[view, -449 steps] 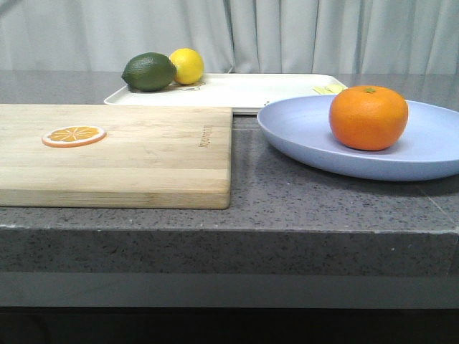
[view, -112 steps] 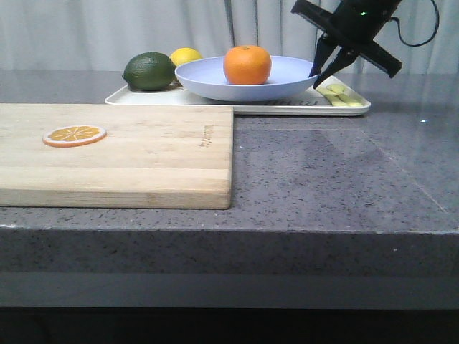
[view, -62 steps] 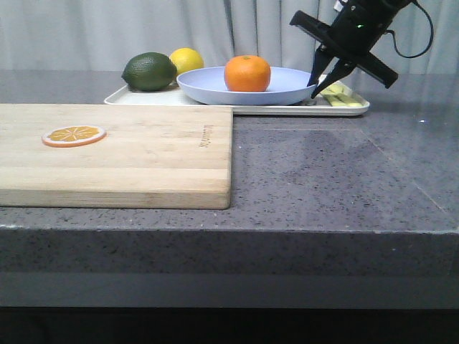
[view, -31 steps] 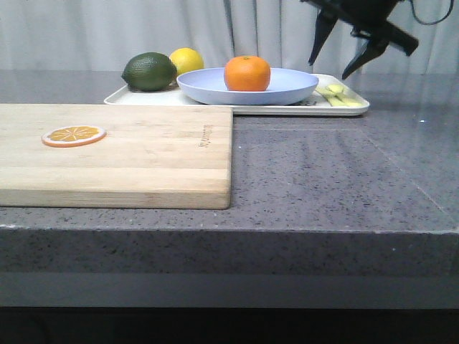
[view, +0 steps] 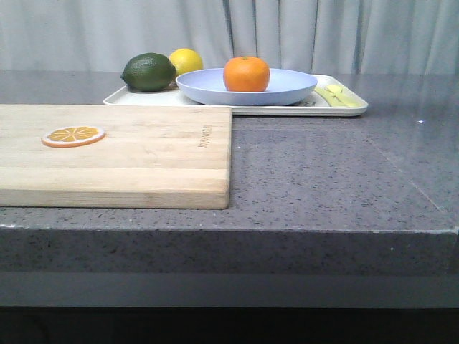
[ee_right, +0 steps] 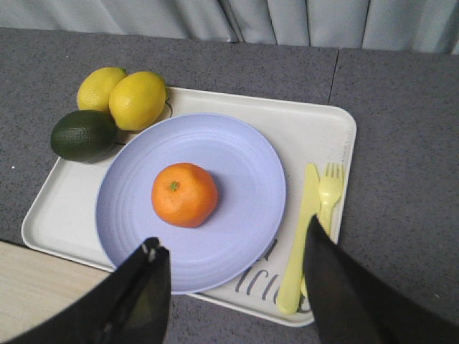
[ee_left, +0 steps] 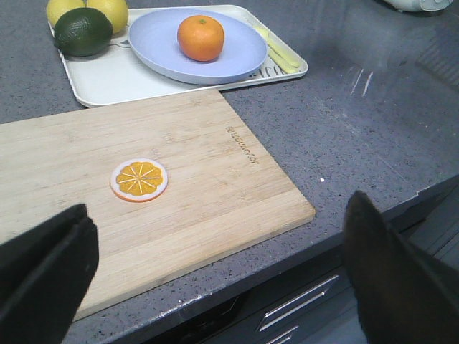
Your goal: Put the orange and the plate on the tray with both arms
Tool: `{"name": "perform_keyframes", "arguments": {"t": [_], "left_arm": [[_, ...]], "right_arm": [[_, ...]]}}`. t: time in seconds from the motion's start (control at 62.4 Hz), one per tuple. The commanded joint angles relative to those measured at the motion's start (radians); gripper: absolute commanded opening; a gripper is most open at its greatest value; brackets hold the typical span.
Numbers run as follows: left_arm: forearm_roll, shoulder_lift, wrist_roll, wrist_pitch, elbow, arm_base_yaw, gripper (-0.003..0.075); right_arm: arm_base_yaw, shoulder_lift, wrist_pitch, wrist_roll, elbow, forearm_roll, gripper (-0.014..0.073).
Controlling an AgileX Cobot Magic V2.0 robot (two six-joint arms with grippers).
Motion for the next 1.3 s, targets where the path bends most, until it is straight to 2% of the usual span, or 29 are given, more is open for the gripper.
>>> {"name": "perform_keyframes", "arguments": {"t": [0.0,0.208,0.4,0.593,0.849,1.057,1.281], "left_arm": [[-0.018,0.008,-0.009,-0.079,-0.025,0.004,0.0673],[-0.012,0.008,-0.009,-0.079,-0.025,0.004,0.0673],[-0.012,0.008,-0.009,-0.079,-0.025,0.004,0.0673],[-0.012,0.008,-0.009,-0.060,-0.025,0.004,0.0673],[-0.012,0.008,-0.009,-0.044,-0.025,0.004,0.0673],[-0.012,0.008,-0.009,-0.044,-0.025,0.004,0.0673],[-0.012,0.008,-0.009,-0.044,-0.025,0.004,0.0673]], "right_arm": [[-0.003,-0.130,-0.072,-0.026,0.071,-0.032,0.0436],[-0.003,-0.402,-0.175,-0.117,0.450,-0.062,0.0436],[-0.003,-0.640,-0.240,-0.117,0.732,-0.092,0.0436],[-0.003,-0.867,-0.229,-0.117,0.964,-0.129,0.0436],[-0.003,-1.137,-0.115,-0.112,1.159,-0.142,0.0436],[-0.003,-1.316,-0.119,-0.095,1.279,-0.148,0.0436],[-0.003,-1.388,-0.118,-0.015,1.328,-0.259,0.0436]]}}
